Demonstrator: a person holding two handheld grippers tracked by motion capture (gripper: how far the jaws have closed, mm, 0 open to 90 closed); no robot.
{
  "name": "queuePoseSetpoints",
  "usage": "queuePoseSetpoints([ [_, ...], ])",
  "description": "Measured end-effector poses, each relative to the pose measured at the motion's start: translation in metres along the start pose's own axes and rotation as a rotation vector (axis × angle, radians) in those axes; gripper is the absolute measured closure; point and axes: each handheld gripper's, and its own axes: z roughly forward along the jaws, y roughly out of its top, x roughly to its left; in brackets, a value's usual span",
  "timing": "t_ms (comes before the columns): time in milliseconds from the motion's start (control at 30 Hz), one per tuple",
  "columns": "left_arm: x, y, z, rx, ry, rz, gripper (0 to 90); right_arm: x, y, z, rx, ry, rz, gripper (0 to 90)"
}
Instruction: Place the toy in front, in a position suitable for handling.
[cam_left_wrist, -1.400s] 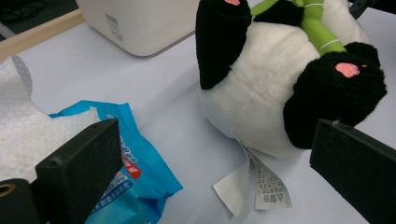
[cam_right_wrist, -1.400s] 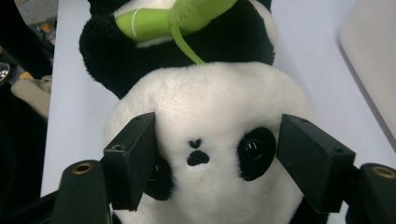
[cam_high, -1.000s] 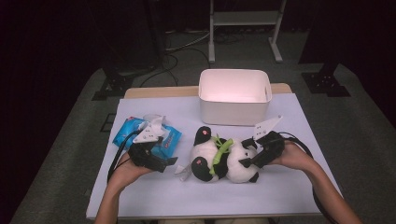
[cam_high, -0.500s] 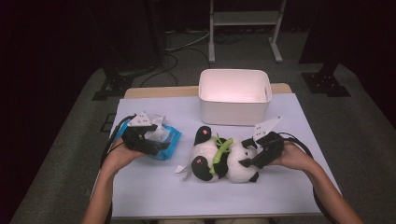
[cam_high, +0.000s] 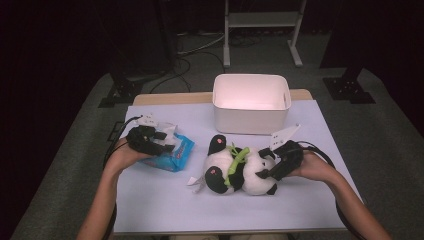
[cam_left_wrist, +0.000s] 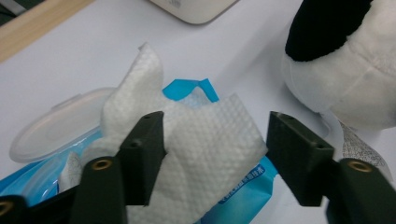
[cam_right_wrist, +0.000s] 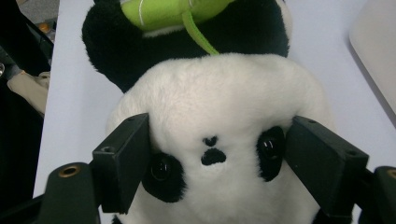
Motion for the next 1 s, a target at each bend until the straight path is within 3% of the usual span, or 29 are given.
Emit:
queuePoseSetpoints([
  [33, 0.003, -0.001, 0.003, 0.016, -0.013, -0.015, 41.9, 0.0, 0.0, 0.0, 0.0, 0.0, 0.001, 22.4],
  [167, 0.005, -0.003, 0.007, 0.051, -0.034, 0.002, 48.5, 0.0, 0.0, 0.0, 0.002, -0.002, 0.0, 22.4],
  [467, 0.006, -0.006, 0.013, 0.09, -0.047, 0.034, 53.5, 0.0, 0.0, 0.0, -0.003, -0.002, -0.003, 22.3],
  [500, 0.005, -0.007, 0.016, 0.092, -0.042, 0.053, 53.6, 0.0, -0.001, 0.0, -0.005, -0.002, -0.004, 22.3],
  [600, 0.004, -0.007, 0.016, 0.099, -0.034, 0.056, 56.8, 0.0, -0.001, 0.0, -0.005, -0.002, -0.003, 22.3],
  [867, 0.004, -0.009, 0.017, 0.096, 0.026, 0.091, 76.0, 0.0, -0.001, 0.0, -0.009, -0.005, -0.005, 22.1],
  [900, 0.004, -0.009, 0.017, 0.096, 0.028, 0.098, 82.5, 0.0, -0.001, 0.0, -0.008, -0.004, -0.006, 22.1],
  [1000, 0.004, -0.008, 0.018, 0.106, 0.02, 0.119, 86.6, 0.0, -0.001, 0.0, -0.006, -0.003, -0.006, 22.1],
])
